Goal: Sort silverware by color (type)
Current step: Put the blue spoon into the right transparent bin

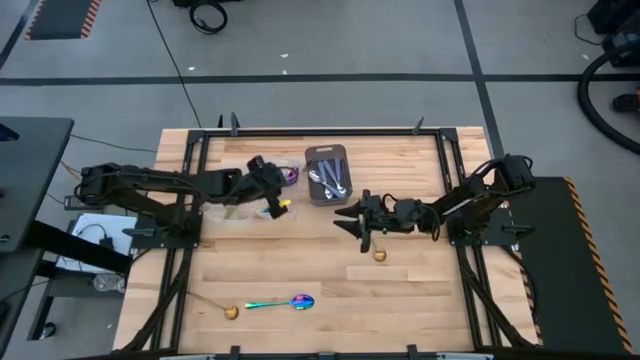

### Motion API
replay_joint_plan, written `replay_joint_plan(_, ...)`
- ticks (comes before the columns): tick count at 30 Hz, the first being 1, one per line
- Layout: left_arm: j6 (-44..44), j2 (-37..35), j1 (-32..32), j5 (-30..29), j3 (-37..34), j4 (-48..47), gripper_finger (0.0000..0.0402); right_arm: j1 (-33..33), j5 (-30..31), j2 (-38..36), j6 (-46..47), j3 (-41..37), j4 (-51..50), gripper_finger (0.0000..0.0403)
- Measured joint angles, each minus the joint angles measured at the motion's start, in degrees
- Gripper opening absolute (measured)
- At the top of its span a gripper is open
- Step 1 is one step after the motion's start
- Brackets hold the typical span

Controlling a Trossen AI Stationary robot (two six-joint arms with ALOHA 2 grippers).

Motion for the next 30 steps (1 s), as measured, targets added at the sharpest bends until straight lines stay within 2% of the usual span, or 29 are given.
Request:
replay_joint_plan(4,-6.6,0.1,3.4,1.5,0.0,-5.1,0.0011,0.4,0.1,0.0,-1.5,0.0,1.2,0.0171)
replay_joint_plan(12,-17.5,4.4,8.3,8.5,0.0,-5.9,0.0015,0.7,-0.7,0.0,-4.0,0.0,0.2,0.0171)
replay_joint_plan(18,-20.0,8.3,8.8,11.9,0.0,-6.2,0.0017,3.8,-0.6,0.0,-16.6,0.0,0.2,0.0171)
replay_joint_plan(22,-20.7,10.2,9.0,13.8,0.0,-6.3,0.0018,6.2,5.7,0.0,-22.2,1.7,-3.0,0.0171)
replay_joint_plan(27,-20.6,10.2,8.8,14.4,0.0,-7.2,0.0019,8.7,16.8,0.1,-25.1,5.9,-13.4,0.0171)
replay_joint_plan(30,-19.4,8.8,7.8,14.3,0.0,-7.0,0.0017,9.3,18.9,0.1,-25.1,7.1,-15.8,0.0171)
